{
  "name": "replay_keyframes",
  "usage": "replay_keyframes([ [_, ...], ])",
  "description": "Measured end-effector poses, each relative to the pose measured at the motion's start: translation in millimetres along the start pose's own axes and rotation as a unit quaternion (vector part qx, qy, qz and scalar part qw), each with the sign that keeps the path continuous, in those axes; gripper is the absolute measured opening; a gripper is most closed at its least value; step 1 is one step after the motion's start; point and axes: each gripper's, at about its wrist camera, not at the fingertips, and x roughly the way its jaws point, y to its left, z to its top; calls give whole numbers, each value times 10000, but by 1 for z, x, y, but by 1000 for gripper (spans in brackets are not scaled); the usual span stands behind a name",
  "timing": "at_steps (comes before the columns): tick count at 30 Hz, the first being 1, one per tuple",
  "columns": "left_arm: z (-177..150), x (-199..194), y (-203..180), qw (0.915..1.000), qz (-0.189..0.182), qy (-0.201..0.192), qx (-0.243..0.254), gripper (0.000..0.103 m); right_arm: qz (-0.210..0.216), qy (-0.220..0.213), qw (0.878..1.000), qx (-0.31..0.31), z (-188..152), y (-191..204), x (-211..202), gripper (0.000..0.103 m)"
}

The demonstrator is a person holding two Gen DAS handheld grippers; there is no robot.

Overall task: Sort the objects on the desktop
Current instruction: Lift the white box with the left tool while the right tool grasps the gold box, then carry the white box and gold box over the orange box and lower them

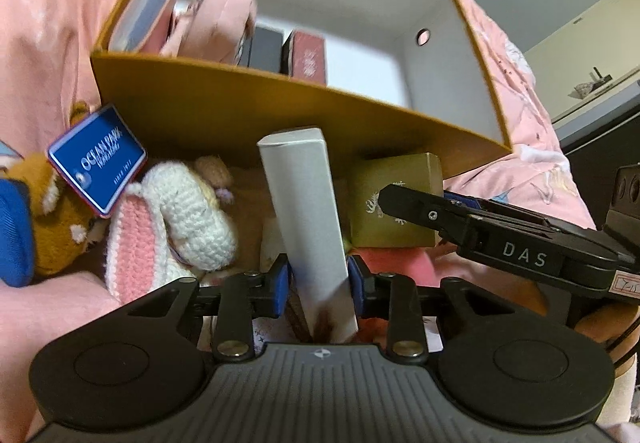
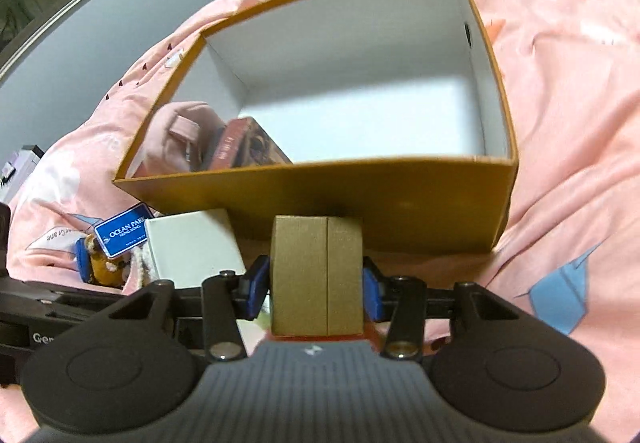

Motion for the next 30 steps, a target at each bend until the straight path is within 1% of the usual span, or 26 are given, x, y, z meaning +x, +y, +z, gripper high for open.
replay_keyframes([
  [2, -1, -8, -4, 9999, 8, -119, 112, 33, -81, -5, 9999, -71, 0, 7, -2, 49],
  [3, -1, -11, -4, 9997, 16, -162, 156, 33, -130, 1, 9999, -84, 1, 3, -3, 49],
  [5, -2, -18, -9, 9992, 52, -277, 267, 33, -302, -16, 9993, -215, 7, 18, 8, 49],
  [8, -2, -30, -15, 9976, 121, -509, 446, 33, -589, -97, 9969, -503, 5, 28, -2, 49],
  [11, 0, -43, -23, 9938, 292, -845, 660, 33, -739, -142, 9953, -617, 7, 36, -7, 49],
  [17, 10, -63, -29, 9891, 353, -1197, 777, 33, -1057, -226, 9902, -883, 9, 47, -21, 49],
  [20, 15, -79, -31, 9865, 401, -1343, 846, 33, -1069, -284, 9899, -889, 11, 47, -33, 49],
  [24, 27, -92, -43, 9841, 478, -1397, 983, 33, -1087, -386, 9886, -967, 15, 52, -44, 49],
  [30, 46, -98, -65, 9790, 598, -1442, 1313, 33, -883, -807, 9880, -979, 28, 57, -72, 48],
])
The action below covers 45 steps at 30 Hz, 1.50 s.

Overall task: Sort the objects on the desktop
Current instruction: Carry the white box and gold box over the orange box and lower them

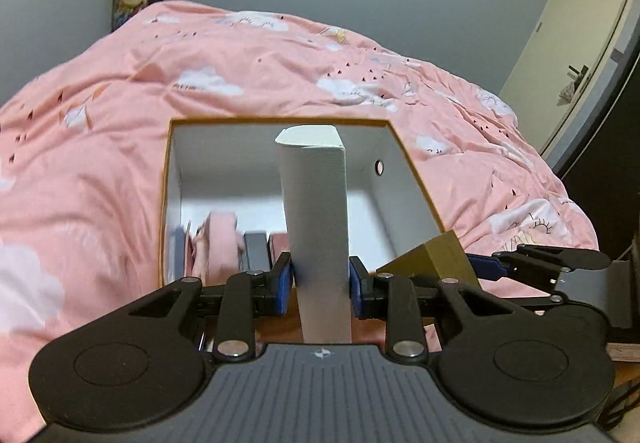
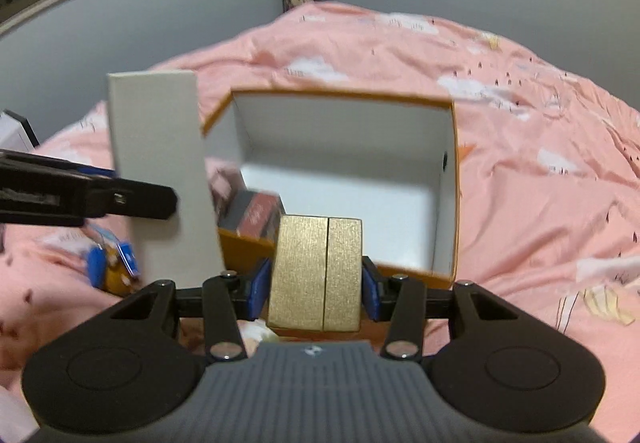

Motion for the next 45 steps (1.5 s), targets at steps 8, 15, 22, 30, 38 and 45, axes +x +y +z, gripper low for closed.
replay_keyframes([
  [8, 27, 19, -20, 9995, -44, -29, 308, 33, -200, -467, 9987, 40, 27, -13, -6, 48],
  [15, 48, 47, -26, 9991, -92, 38, 421, 33, -415, -680, 9961, 374, 41, -40, 4, 48],
  [22, 60, 83, -29, 9984, -318, 228, 416, 33, -582, -700, 9932, 723, 44, -67, 22, 48],
  [30, 63, 133, -30, 9940, -770, 744, 230, 33, -893, -902, 9841, 1243, 45, -104, 27, 48],
  [38, 61, 185, -35, 9839, -1100, 1380, 269, 33, -1214, -820, 9774, 1526, 41, -132, 38, 48],
  [45, 56, 223, -37, 9743, -1391, 1773, 42, 33, -1087, -619, 9781, 1662, 31, -139, 55, 48],
])
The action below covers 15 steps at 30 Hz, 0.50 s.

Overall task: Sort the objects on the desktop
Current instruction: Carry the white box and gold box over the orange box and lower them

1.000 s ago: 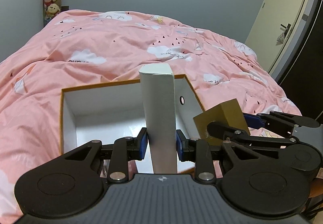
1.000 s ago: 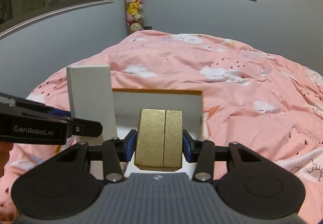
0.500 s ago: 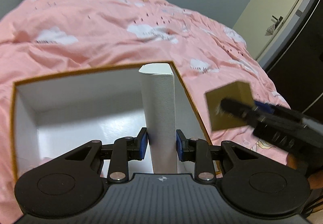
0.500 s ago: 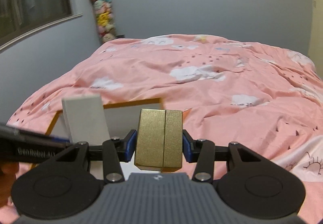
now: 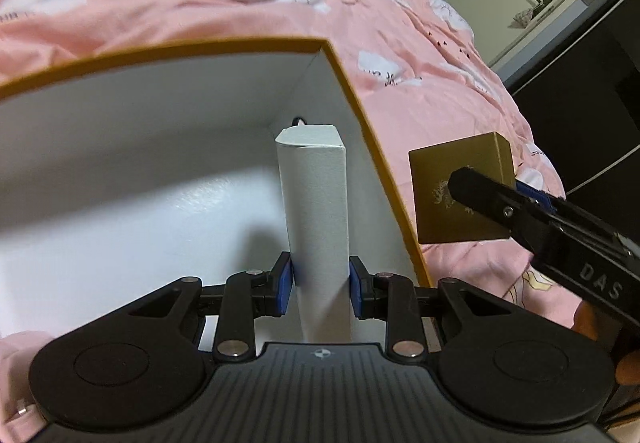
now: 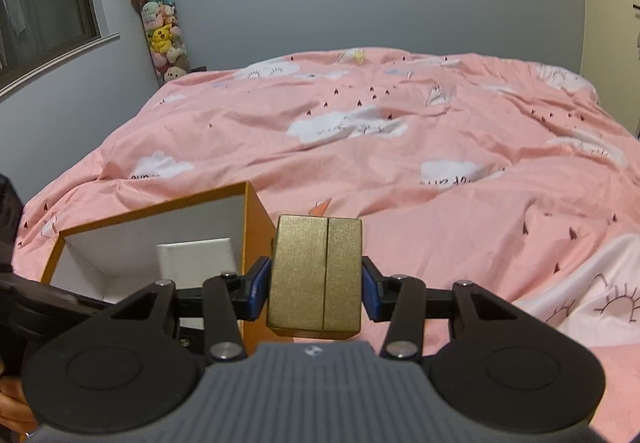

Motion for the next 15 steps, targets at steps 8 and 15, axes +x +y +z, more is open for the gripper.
replay_keyframes([
  [8, 6, 22, 25, 9968, -331, 162, -710, 32, -29, 73, 9999, 72, -4, -5, 11, 48],
  [15, -1, 36, 27, 9964, 81, 288, -788, 33, 18, 85, 10000, 43, -7, -5, 12, 48],
])
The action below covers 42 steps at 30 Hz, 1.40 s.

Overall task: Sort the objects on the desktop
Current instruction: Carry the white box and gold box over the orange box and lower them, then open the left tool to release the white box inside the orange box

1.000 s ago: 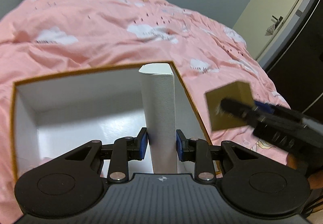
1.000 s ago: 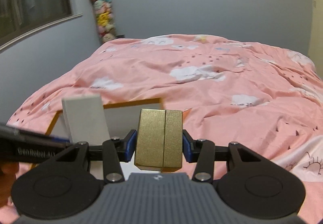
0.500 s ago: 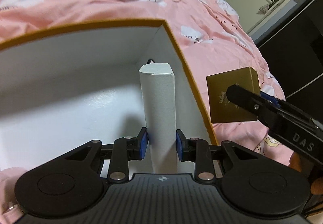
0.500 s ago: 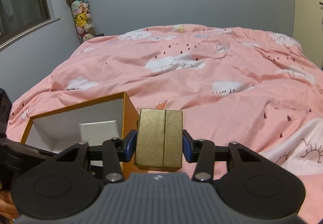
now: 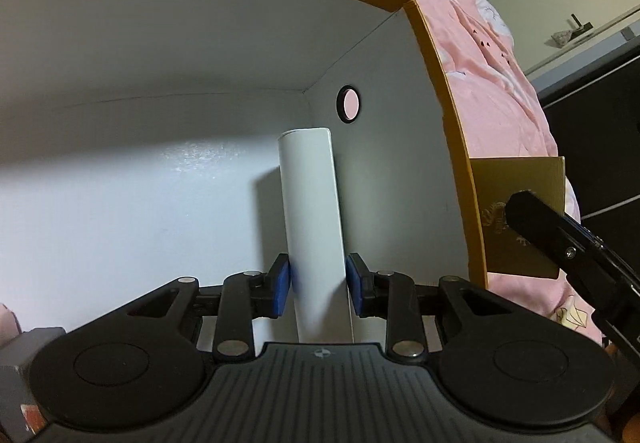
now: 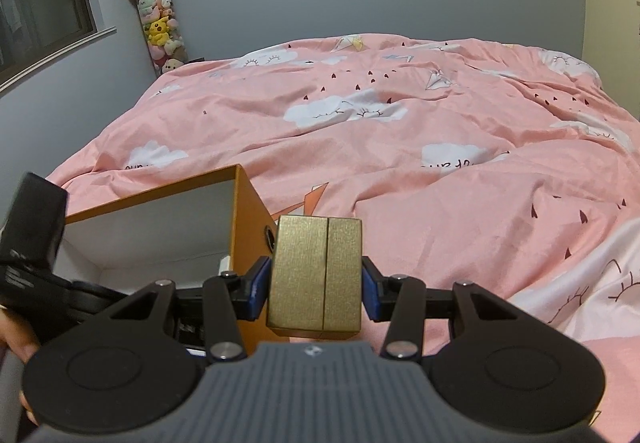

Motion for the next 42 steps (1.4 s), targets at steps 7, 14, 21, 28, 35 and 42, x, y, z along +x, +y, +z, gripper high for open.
replay_keyframes([
  [7, -11, -14, -3, 9965, 812, -185, 96, 56, 17, -21, 10000, -16, -1, 0, -1, 48],
  [14, -15, -18, 13, 9977, 672, -44, -94, 43, 46, -68, 10000, 6, 0, 1, -6, 49],
  [21, -19, -12, 12, 9993, 297, -26, -233, 36, 2, -134, 9999, -37, 2, 4, -10, 48],
  [28, -21, -20, 15, 9994, 223, 16, -248, 36, 147, -367, 9990, -190, 14, 13, -23, 48],
  [35, -24, -62, 11, 9984, 347, -450, 45, 36, 470, -671, 9922, -940, 29, 42, -35, 48],
  [42, -27, -116, 20, 9916, 852, -923, 318, 36, 724, -516, 9728, -2139, 30, 92, -17, 48],
])
